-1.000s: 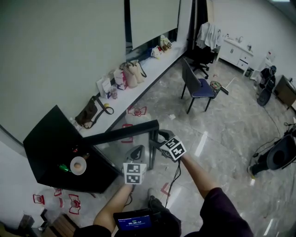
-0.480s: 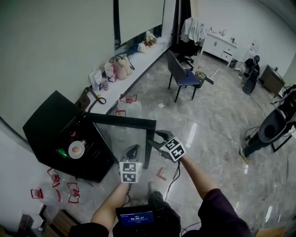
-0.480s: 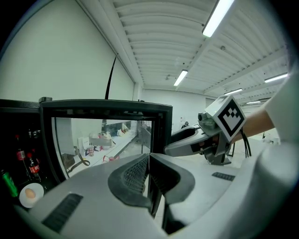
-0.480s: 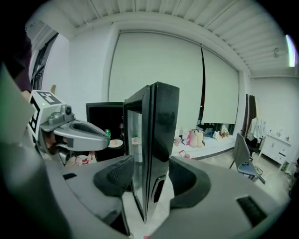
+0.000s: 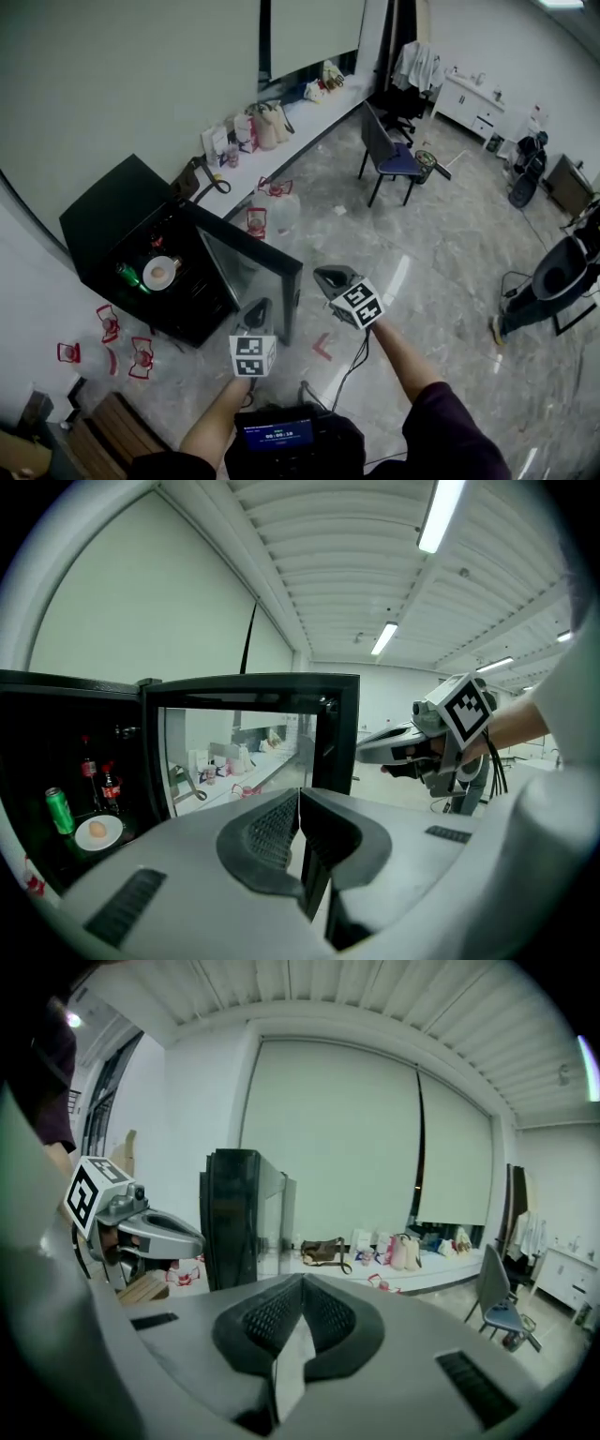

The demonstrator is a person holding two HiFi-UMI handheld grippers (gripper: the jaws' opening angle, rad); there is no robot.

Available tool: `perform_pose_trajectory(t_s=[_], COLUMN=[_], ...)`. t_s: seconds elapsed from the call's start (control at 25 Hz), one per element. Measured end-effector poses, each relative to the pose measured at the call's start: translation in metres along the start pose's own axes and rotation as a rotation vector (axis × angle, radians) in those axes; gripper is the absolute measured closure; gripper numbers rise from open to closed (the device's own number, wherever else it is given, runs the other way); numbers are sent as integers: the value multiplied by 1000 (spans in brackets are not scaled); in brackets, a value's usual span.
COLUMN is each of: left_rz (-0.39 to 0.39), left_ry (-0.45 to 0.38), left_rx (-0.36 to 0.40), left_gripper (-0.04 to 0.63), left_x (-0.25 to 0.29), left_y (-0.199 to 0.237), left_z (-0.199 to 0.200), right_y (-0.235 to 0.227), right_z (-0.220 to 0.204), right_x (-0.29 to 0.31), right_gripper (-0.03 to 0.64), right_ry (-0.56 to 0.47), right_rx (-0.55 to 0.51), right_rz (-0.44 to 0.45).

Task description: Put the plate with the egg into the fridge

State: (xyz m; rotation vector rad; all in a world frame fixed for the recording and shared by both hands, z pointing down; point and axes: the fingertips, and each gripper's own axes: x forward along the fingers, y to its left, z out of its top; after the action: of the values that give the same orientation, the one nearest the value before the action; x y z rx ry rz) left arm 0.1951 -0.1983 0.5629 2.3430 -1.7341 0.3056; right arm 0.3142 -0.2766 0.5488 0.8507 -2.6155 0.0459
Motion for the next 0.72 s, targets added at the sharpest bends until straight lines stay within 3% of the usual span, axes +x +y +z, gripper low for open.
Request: perform_pose_trajectory(t_s=[0.32, 0.72], left_rz=[201, 391], left_ry=[-38, -3], left_rx=[-9, -40], left_gripper=[584, 584], left_x=[-46, -123], left_y=[4, 33], left_z=[-6, -33], right_y=[78, 189], right_z=[0, 11], right_x=[16, 25], right_gripper=[609, 609], right_ry=[-64, -106], right_rx=[-118, -241], right_rz=[234, 460])
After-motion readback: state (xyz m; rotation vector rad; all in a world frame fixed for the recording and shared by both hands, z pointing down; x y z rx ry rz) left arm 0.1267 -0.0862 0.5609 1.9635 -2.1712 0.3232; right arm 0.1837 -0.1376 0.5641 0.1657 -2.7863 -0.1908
